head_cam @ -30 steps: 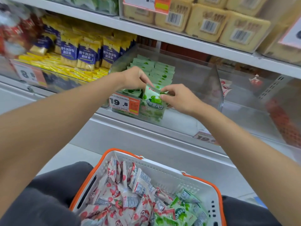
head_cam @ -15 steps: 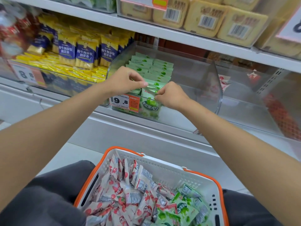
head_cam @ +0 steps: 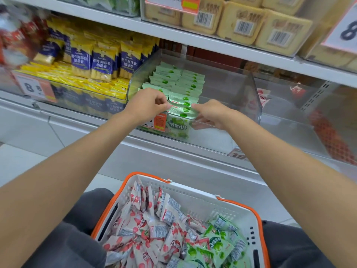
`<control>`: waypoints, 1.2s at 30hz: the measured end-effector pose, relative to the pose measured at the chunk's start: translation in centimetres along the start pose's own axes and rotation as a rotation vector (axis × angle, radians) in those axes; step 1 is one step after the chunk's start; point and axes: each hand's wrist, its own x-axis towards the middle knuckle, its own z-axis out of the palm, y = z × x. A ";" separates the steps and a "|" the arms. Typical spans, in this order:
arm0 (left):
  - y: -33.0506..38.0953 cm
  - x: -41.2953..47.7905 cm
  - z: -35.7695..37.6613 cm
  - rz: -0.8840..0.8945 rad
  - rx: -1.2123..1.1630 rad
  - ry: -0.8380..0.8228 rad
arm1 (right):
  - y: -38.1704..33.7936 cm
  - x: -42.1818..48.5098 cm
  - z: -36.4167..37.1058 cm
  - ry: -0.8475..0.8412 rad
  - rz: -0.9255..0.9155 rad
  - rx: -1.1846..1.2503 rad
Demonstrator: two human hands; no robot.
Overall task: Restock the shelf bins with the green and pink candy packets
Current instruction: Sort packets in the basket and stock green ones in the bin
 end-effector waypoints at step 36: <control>2.4 -17.8 18.4 -0.480 -0.207 -0.569 | 35.3 -9.4 4.4 -0.553 0.202 -0.900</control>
